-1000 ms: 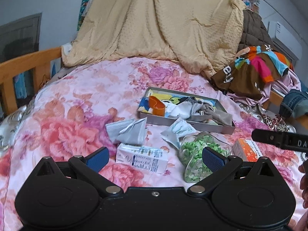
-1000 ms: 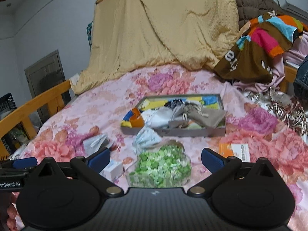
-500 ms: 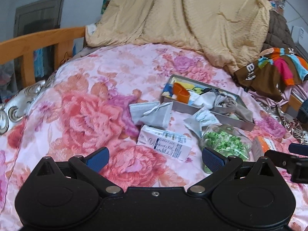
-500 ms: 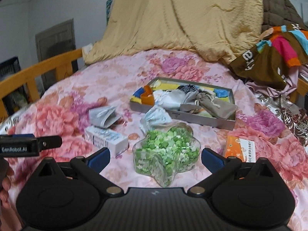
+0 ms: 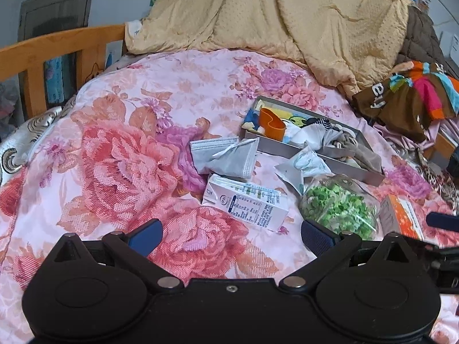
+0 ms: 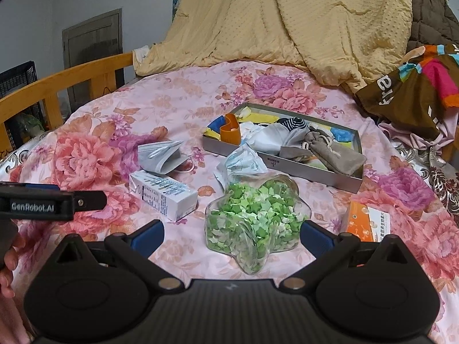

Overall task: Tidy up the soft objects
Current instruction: 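Withdraw both grippers from the tray back toward the remaining items, then move the left gripper to the grey face mask while the right approaches the white mask packet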

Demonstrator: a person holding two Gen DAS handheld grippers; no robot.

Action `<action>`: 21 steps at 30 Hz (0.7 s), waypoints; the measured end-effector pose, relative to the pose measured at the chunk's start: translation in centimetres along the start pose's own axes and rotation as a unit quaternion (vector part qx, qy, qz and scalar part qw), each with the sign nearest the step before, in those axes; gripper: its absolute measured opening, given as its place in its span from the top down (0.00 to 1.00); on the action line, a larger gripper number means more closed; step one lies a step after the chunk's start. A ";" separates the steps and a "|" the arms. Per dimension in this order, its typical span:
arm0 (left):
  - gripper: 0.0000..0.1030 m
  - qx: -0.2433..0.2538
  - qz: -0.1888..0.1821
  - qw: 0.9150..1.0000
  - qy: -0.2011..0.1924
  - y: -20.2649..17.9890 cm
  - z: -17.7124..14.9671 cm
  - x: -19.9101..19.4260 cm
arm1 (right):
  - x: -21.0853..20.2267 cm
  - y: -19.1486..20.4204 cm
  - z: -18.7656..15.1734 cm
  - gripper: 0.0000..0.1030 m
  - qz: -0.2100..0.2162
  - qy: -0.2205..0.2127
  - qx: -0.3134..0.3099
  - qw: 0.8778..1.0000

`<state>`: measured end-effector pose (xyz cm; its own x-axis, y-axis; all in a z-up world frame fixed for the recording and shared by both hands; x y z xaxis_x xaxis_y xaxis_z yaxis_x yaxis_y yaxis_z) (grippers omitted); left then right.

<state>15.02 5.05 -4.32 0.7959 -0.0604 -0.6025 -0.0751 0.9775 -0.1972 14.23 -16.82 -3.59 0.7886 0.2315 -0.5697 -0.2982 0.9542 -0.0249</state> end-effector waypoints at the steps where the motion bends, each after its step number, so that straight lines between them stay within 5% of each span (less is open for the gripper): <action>1: 0.01 -0.006 0.000 1.000 0.002 0.2 0.2 0.2 | 0.1 0.0 0.0 0.00 0.000 -0.001 -0.002 1.000; 10: 0.01 0.004 0.000 1.000 0.019 0.1 1.0 3.3 | 1.5 -0.1 0.3 0.00 -0.011 0.001 -0.009 1.000; 21: 0.01 0.047 -0.022 0.999 -0.008 -0.7 3.2 6.5 | 3.8 -0.4 1.2 0.00 -0.044 -0.027 -0.051 0.997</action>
Point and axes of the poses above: each gripper's, at about its wrist camera, not at the fingertips, and x roughly the way its jaws point, y to its left, z to its top, the point moved 5 cm from there along x, roughly the way its jaws point, and after that the axes turned 2 degrees about z, right-handed, at the moved point
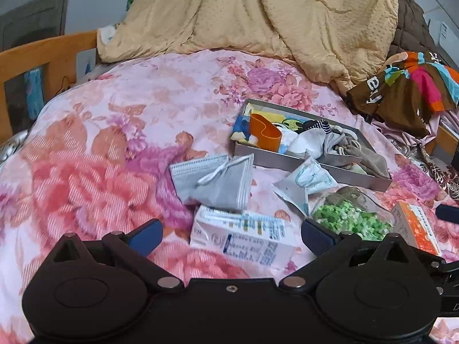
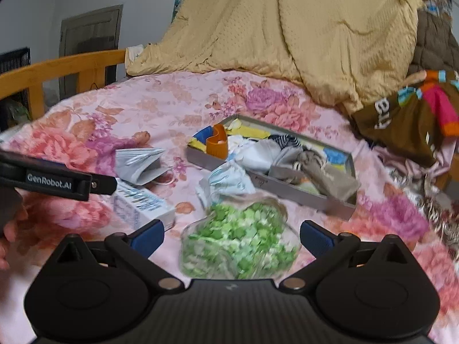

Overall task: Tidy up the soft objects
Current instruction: 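Move the left gripper to the grey face mask while the right approaches the white mask packet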

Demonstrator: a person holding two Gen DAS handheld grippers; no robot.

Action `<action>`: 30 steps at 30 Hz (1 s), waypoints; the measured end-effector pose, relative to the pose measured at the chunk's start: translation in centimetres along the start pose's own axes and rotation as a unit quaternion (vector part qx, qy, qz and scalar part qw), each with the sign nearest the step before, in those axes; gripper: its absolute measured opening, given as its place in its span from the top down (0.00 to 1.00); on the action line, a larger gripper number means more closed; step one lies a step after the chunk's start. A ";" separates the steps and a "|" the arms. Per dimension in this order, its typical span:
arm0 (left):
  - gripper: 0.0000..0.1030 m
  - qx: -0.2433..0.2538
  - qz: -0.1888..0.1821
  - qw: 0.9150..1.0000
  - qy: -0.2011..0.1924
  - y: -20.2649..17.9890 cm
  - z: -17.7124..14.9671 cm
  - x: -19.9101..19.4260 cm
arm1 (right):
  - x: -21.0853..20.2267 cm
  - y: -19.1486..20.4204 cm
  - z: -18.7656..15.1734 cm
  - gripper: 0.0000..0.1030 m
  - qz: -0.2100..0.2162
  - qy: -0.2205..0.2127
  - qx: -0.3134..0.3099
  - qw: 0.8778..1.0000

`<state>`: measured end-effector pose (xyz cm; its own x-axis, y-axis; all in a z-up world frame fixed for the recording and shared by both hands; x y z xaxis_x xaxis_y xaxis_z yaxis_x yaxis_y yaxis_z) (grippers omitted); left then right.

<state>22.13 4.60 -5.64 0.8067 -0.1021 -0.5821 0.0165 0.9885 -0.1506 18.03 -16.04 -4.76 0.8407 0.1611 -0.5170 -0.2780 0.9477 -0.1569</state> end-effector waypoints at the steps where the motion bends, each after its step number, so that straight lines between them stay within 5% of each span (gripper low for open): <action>1: 0.01 0.002 -0.001 1.000 -0.001 0.1 0.1 0.3 | 0.4 0.0 0.1 0.00 -0.002 -0.002 -0.006 1.000; 21: 0.01 -0.013 -0.051 0.999 0.009 2.7 2.5 7.6 | 7.7 -0.1 1.9 0.00 -0.011 -0.021 -0.037 0.999; 30: 0.01 -0.027 -0.066 0.997 0.029 3.5 1.9 9.9 | 10.9 -1.3 2.1 0.00 0.032 0.012 0.005 0.999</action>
Point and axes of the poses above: each gripper's, at about its wrist camera, not at the fingertips, and x roughly the way its jaws point, y to its left, z to its top, the point moved 5 cm from there along x, roughly the way its jaws point, and after that the axes turned 2 degrees about z, right-handed, at the moved point
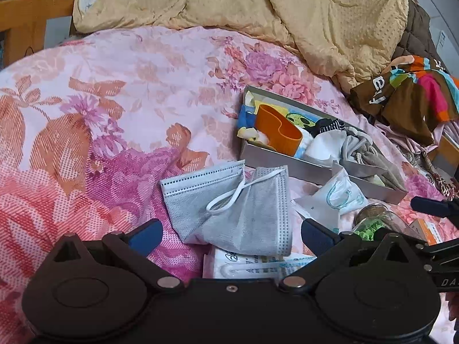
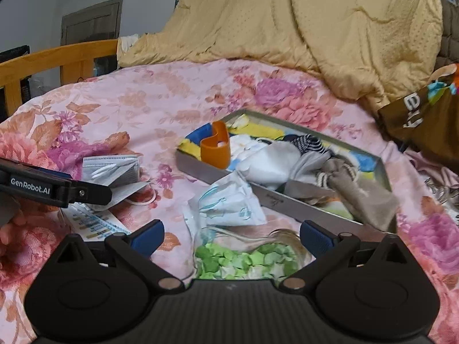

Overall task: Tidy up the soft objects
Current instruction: 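Move the left gripper to the grey face mask while the right approaches the white mask packet, then grasp the grey face mask with the left gripper while the right grasps the white mask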

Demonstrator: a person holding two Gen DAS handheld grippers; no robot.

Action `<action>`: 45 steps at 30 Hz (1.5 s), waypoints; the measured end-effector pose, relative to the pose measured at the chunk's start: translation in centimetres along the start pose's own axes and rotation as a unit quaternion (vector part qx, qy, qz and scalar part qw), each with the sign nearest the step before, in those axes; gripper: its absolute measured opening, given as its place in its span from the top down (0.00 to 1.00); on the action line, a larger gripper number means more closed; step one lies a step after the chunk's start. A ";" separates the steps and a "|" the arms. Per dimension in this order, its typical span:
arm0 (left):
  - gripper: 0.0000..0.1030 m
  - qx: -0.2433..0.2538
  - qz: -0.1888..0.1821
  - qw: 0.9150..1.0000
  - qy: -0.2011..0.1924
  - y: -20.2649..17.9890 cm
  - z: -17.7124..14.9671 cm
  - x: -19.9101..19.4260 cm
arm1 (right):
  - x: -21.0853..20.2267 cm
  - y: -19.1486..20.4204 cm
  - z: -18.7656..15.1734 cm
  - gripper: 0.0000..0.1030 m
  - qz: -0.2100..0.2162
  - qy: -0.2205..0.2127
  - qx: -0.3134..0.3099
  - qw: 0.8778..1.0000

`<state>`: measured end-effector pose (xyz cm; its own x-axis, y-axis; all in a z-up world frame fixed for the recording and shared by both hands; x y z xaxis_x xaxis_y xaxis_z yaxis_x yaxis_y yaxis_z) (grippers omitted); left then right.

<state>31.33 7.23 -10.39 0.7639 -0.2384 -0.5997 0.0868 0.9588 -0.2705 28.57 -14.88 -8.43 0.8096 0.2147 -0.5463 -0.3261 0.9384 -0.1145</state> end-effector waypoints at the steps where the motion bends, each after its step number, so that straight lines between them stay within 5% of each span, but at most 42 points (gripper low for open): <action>1: 0.01 -0.003 -0.002 1.000 0.001 0.1 0.0 0.1 | 0.3 0.1 0.0 0.00 0.002 0.001 -0.002 1.000; 15: 0.01 -0.018 -0.038 0.999 0.014 0.2 0.5 1.4 | 3.4 -0.3 1.5 0.01 0.013 0.031 -0.003 0.999; 24: 0.03 -0.032 -0.069 0.997 0.004 0.3 0.9 1.9 | 5.4 -0.3 2.2 0.05 0.057 0.075 -0.001 0.996; 37: 0.23 -0.024 -0.084 0.996 0.018 0.0 0.5 2.8 | 7.0 0.4 2.6 0.25 0.057 0.098 -0.015 0.993; 40: 0.41 -0.027 -0.090 0.995 0.024 0.0 0.4 3.0 | 7.2 0.5 2.6 0.32 0.058 0.100 -0.016 0.993; 45: 0.46 -0.031 -0.088 0.995 0.026 0.1 0.3 3.2 | 7.4 0.6 2.3 0.41 0.057 0.104 -0.020 0.993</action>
Point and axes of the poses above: each gripper's, at about its wrist camera, not at the fingertips, and x roughly the way its jaws point, y to its left, z to its top, the point moved 5 cm from there along x, roughly the way its jaws point, and after that the axes turned 2 degrees about z, right-handed, at the moved point
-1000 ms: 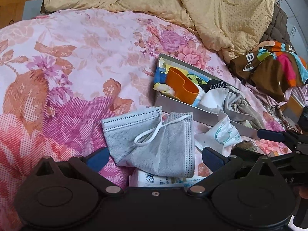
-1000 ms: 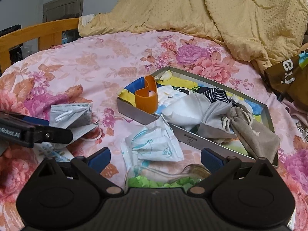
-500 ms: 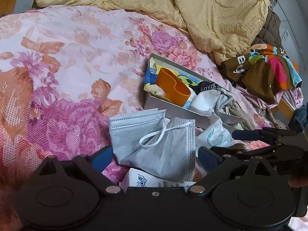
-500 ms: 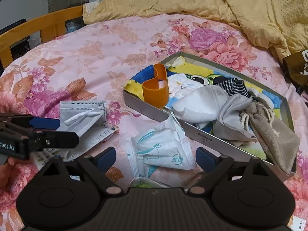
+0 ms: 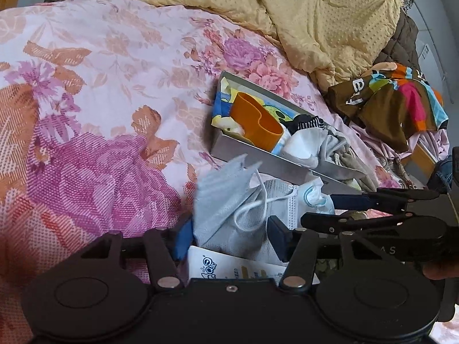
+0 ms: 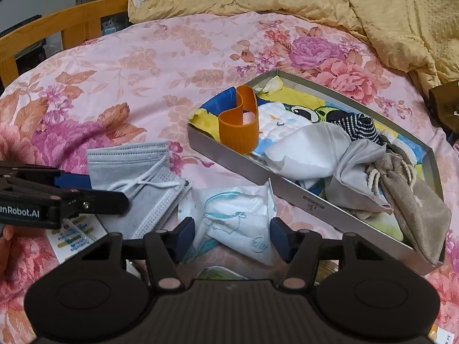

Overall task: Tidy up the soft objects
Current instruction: 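Grasp the grey face mask with the left gripper while the right grasps the white mask, then lift both masks and carry them over the tray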

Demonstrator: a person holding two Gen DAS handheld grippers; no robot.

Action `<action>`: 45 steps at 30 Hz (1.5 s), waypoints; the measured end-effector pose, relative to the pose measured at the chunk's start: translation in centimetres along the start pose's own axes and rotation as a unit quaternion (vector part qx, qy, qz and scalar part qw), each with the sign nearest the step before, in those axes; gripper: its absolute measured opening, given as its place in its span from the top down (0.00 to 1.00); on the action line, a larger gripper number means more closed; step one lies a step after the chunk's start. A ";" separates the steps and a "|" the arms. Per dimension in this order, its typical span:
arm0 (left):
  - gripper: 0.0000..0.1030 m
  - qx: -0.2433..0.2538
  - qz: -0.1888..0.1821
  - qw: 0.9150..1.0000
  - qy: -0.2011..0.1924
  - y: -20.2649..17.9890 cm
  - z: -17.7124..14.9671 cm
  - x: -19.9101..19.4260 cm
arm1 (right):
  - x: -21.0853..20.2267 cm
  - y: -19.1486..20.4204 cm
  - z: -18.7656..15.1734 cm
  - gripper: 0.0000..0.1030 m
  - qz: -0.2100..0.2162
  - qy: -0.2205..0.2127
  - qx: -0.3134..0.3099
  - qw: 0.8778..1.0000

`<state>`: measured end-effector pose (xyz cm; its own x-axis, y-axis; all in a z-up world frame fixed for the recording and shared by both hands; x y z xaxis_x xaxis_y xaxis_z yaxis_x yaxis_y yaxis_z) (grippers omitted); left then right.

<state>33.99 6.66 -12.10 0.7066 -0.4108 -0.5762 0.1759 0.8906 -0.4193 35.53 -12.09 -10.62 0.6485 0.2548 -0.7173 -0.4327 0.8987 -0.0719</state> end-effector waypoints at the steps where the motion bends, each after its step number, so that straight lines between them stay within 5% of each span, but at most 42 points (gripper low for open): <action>1: 0.48 -0.002 0.001 1.000 0.000 0.1 0.0 0.0 | 0.1 0.1 0.0 0.41 0.001 0.002 -0.001 1.000; 9: 0.59 -0.006 0.010 1.000 -0.004 0.5 0.1 -0.1 | 0.2 0.6 -0.4 0.48 0.003 0.008 -0.012 1.000; 17: 0.89 0.004 0.030 0.999 -0.020 0.6 0.2 -0.4 | -0.1 1.2 -0.5 0.55 -0.001 0.000 -0.031 1.000; 25: 0.91 0.050 0.029 0.997 -0.041 -1.2 0.2 -1.0 | -0.4 1.5 -0.4 0.59 0.001 -0.011 -0.036 0.999; 45: 0.91 0.026 0.032 0.995 -0.091 -1.9 1.2 -2.5 | -1.4 0.8 0.1 0.70 -0.011 -0.056 -0.009 0.998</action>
<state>32.65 6.24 -9.02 0.8287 -0.3153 -0.4624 0.1584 0.9245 -0.3466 34.37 -11.66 -9.61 0.7237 0.2744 -0.6332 -0.4284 0.8980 -0.1004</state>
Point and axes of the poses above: each gripper's, at about its wrist camera, not at the fingertips, and x roughly the way its jaws point, y to its left, z to its top, the point moved 5 cm from there along x, roughly the way its jaws point, and after that the axes turned 2 degrees about z, right-handed, at the moved point
